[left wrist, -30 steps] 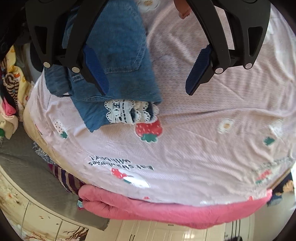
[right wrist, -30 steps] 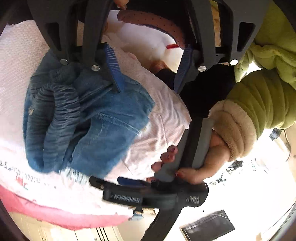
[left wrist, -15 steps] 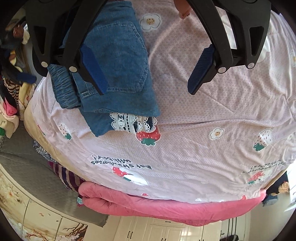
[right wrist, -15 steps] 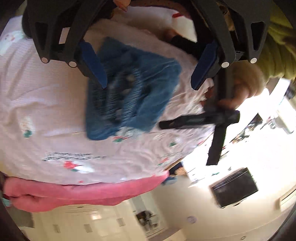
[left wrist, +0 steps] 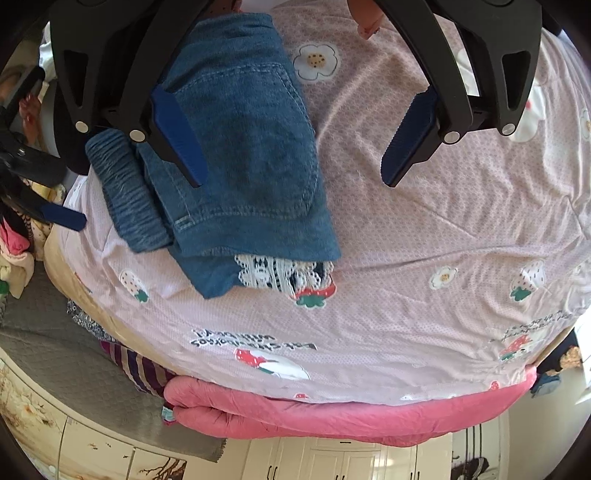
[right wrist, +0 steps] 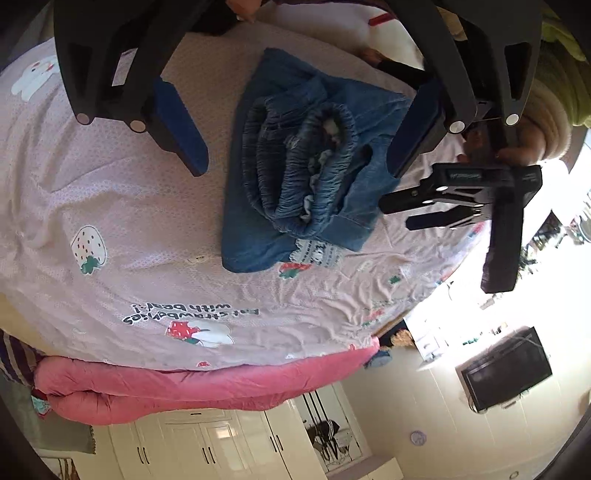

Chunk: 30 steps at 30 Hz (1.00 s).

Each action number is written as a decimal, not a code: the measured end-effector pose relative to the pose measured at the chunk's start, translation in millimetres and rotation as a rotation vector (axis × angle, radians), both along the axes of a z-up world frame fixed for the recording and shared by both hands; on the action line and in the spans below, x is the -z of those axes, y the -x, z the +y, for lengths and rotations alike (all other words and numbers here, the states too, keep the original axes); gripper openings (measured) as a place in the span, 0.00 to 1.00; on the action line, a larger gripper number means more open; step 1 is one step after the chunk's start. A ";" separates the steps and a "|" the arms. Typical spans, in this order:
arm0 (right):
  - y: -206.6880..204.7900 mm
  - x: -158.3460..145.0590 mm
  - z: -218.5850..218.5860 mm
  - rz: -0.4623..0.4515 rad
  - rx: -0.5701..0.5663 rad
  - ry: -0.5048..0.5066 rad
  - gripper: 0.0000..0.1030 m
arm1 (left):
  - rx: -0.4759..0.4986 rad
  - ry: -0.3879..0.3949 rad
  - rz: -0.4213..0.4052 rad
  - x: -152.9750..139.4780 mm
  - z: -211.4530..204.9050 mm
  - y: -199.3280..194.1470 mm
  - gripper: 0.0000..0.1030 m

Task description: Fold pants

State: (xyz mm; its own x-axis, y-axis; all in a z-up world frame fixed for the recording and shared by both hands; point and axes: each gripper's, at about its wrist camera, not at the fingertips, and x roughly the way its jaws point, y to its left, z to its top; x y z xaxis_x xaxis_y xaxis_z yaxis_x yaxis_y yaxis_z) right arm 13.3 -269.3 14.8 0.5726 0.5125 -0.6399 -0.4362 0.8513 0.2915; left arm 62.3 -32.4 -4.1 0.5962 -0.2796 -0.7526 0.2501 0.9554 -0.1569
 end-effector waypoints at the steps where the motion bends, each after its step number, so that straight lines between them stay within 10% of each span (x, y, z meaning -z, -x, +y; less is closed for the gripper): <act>1: -4.0 2.8 1.4 0.005 0.000 0.006 0.94 | 0.000 -0.001 0.007 2.9 0.0 0.2 0.87; 20: -88.9 61.0 5.9 0.256 -0.012 -0.169 0.93 | -0.007 0.074 0.104 35.0 1.8 -15.0 0.87; 23: -89.8 64.0 6.8 0.255 -0.024 -0.175 0.64 | -0.003 0.089 0.118 37.9 1.8 -18.8 0.86; 30: -82.3 61.6 6.8 0.211 -0.022 -0.185 0.42 | 0.054 0.119 0.117 35.3 -12.0 -21.3 0.37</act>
